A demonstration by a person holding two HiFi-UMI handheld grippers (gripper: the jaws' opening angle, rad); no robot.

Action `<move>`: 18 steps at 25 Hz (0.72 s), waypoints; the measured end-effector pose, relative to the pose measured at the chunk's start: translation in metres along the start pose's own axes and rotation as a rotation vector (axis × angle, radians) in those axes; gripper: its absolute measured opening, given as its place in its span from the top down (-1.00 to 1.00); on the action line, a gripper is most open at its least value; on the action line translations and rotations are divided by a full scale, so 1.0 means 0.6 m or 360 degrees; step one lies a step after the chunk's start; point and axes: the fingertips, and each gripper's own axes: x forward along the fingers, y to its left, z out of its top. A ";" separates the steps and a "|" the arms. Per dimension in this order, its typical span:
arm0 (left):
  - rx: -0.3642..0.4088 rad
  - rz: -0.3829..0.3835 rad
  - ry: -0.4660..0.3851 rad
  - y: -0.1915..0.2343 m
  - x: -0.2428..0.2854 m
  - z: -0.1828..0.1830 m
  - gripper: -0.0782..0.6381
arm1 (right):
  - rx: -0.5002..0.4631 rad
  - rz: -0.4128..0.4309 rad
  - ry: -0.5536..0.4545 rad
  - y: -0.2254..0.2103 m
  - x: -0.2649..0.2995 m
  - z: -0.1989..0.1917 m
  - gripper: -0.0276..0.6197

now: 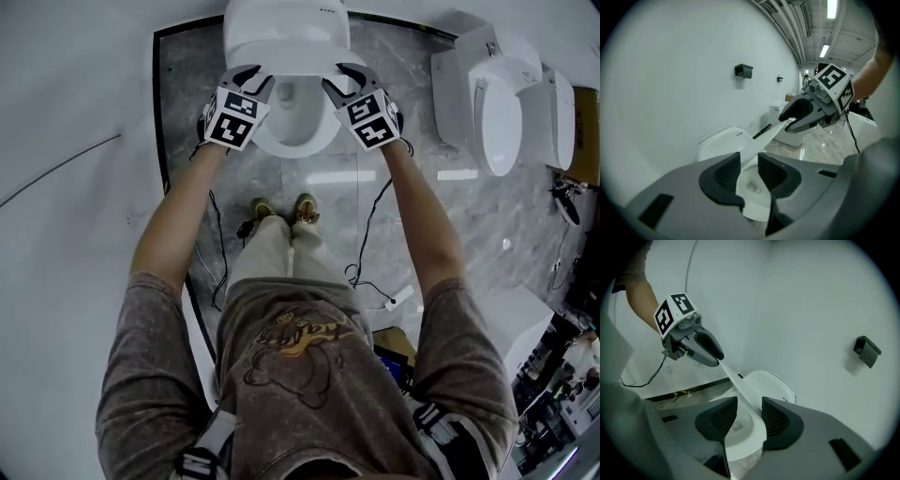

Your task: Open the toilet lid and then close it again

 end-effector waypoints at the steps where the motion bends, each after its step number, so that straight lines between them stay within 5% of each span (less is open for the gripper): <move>1: 0.0012 0.0000 0.0022 -0.013 -0.002 -0.017 0.46 | 0.0004 0.0023 0.0010 0.017 -0.002 -0.013 0.36; 11: 0.0033 -0.0004 0.0174 -0.114 0.012 -0.161 0.45 | 0.0112 0.0129 0.0069 0.139 0.008 -0.129 0.36; 18: -0.0125 -0.0076 0.0220 -0.178 0.012 -0.246 0.43 | 0.0183 0.0235 0.0094 0.217 0.010 -0.195 0.36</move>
